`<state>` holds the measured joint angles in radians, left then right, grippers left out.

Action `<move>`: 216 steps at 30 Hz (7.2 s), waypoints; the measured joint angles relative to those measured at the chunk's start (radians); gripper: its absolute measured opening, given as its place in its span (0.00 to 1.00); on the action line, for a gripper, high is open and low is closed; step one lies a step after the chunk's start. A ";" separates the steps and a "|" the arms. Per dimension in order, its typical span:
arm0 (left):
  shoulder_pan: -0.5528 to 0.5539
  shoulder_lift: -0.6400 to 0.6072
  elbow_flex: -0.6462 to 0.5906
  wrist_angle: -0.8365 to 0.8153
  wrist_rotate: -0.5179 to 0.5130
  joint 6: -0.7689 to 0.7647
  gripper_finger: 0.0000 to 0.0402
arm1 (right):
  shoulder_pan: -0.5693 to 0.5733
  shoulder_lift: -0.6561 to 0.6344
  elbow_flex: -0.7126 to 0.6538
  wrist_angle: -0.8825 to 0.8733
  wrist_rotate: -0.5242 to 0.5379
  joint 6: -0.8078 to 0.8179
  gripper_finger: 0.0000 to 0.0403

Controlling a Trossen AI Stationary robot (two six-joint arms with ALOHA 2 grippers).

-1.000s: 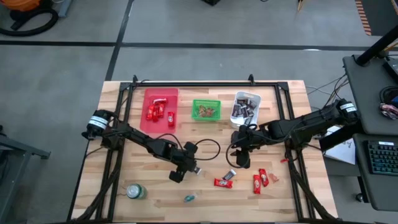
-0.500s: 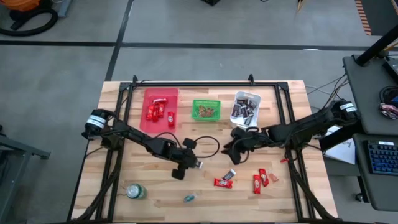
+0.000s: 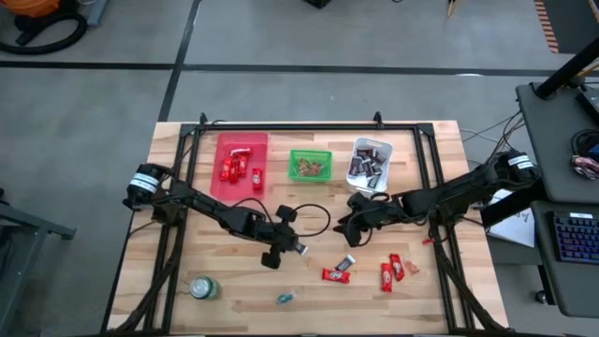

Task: Sort candy
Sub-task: Put the brown chocolate bar into the white bin

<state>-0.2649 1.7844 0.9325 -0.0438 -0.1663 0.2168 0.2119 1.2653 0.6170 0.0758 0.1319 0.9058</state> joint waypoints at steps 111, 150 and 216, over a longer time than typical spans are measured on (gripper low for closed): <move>0.076 0.118 -0.090 0.328 -0.053 -0.202 0.09 | -0.108 0.373 0.261 -0.147 -0.160 -0.170 0.46; 0.077 0.197 -0.093 0.404 -0.051 -0.231 0.09 | -0.130 0.507 0.255 0.007 -0.174 -0.141 0.04; -0.010 -0.279 -0.093 0.220 -0.061 -0.202 0.09 | -0.431 -0.008 0.242 -0.789 0.271 -0.294 0.02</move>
<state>-0.2745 1.5055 0.8391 0.1758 -0.2275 0.0153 -0.2191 1.2570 0.8589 -0.7132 0.4027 0.6123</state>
